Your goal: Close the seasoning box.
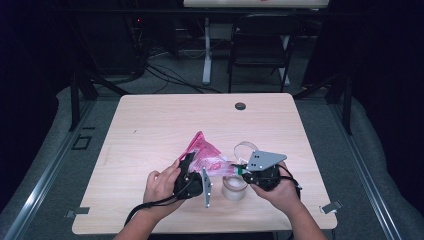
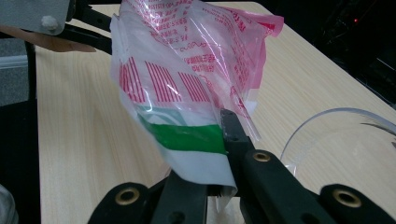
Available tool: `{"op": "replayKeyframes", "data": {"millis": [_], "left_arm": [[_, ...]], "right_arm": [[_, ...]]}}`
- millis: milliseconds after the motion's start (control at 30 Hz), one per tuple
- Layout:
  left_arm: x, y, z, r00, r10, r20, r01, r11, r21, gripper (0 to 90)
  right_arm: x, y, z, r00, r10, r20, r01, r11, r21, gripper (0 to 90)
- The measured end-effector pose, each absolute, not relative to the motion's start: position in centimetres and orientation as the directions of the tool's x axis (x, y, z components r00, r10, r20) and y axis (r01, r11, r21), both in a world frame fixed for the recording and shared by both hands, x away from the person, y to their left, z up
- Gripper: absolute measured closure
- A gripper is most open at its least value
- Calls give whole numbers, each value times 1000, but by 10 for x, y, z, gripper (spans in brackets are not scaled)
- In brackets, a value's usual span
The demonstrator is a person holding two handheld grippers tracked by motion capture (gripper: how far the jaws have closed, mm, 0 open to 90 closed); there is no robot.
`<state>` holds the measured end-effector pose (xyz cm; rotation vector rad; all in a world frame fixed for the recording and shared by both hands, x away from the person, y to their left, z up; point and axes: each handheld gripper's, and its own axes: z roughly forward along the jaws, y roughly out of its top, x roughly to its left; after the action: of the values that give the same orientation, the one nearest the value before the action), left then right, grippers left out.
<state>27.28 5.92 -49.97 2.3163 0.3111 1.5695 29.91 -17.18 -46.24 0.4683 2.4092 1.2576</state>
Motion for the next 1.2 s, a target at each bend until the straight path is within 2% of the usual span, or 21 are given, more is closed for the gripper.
{"op": "replayKeyframes", "data": {"millis": [567, 800, 1000, 1200], "left_arm": [[274, 63, -512, 439, 441, 783, 51, -882, 469, 673], [276, 66, -522, 500, 553, 667, 115, -805, 582, 680], [275, 69, -530, 538, 596, 596, 166, -768, 618, 685], [279, 74, -537, 580, 653, 487, 232, -706, 670, 688]], "right_arm": [[298, -165, -464, -871, 456, -181, 114, 547, 830, 900], [297, -161, -464, -871, 457, -183, 111, 544, 832, 898], [297, -157, -466, -870, 458, -185, 109, 543, 833, 896], [297, -156, -466, -874, 456, -167, 111, 523, 845, 887]]}}
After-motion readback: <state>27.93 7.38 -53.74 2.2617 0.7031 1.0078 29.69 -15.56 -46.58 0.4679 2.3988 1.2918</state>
